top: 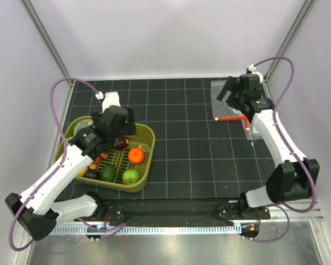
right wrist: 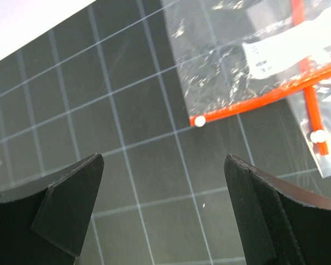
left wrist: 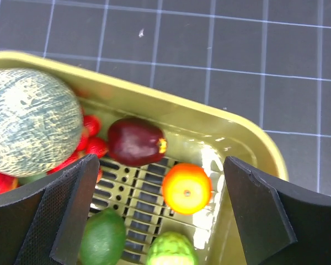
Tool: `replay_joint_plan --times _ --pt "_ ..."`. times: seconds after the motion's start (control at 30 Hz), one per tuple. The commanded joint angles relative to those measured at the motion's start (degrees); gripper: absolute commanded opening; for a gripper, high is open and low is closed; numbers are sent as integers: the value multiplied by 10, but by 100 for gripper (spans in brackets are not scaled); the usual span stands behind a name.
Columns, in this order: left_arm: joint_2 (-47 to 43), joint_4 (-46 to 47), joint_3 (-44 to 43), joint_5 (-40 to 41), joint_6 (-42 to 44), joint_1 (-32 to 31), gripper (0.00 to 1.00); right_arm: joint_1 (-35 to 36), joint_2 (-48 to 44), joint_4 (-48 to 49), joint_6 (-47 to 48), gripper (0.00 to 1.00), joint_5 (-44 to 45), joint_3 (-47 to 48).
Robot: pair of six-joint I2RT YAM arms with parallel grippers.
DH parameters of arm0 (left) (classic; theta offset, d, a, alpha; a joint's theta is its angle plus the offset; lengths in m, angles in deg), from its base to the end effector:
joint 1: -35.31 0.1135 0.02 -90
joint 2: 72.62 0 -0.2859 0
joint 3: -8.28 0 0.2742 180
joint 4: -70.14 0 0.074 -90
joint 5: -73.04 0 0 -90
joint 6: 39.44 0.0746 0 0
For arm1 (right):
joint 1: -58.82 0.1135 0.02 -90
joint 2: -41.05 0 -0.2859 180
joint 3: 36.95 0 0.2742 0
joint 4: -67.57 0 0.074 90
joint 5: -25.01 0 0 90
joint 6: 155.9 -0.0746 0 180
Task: Place the food in the zip-top bag and seal the zipper
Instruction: Pick up the zipper food storage bag at the center of the board.
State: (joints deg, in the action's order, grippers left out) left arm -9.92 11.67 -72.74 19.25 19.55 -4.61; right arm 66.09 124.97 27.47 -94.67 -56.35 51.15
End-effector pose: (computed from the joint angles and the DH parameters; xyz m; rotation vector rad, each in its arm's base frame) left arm 0.2214 -0.1278 0.3672 -0.1545 2.1123 -0.0070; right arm 0.3812 0.0373 0.3311 0.4924 2.1399 0.1888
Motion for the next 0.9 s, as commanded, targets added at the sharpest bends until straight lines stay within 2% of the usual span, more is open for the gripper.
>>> replay_joint_plan --times 0.0,0.03,0.1,0.13,0.2,0.23,0.37,0.43,0.5,0.57,0.73,0.87 --pt "-8 -23 -11 -75 16 41 100 -19 -24 -24 25 100 -79 -25" --pt "10 -25 -14 -79 18 48 100 -39 -17 -14 4 100 -147 -29" --pt "29 -33 -30 -83 26 51 100 -66 -6 3 -27 99 -190 -50" --pt "48 -42 -36 -83 37 52 100 -107 1 49 -76 97 -237 -88" --pt "65 -50 -55 -83 45 54 100 -140 9 120 -129 88 -290 -130" --pt "68 -51 -58 -84 61 55 100 -153 21 183 -149 87 -302 -145" --pt "72 -16 -48 -84 104 60 100 -161 63 224 -186 84 -272 -148" --pt "73 -15 -51 -84 110 70 100 -162 84 249 -199 77 -259 -147" --pt "72 -15 -56 -83 132 77 100 -163 114 264 -213 76 -234 -139" --pt "68 -10 -55 -101 180 90 100 -163 145 290 -224 71 -220 -129" --pt "61 21 -46 -120 225 95 100 -163 168 228 -230 70 -142 -95" --pt "66 21 -50 -151 219 95 100 -164 169 208 -211 70 -133 -74"
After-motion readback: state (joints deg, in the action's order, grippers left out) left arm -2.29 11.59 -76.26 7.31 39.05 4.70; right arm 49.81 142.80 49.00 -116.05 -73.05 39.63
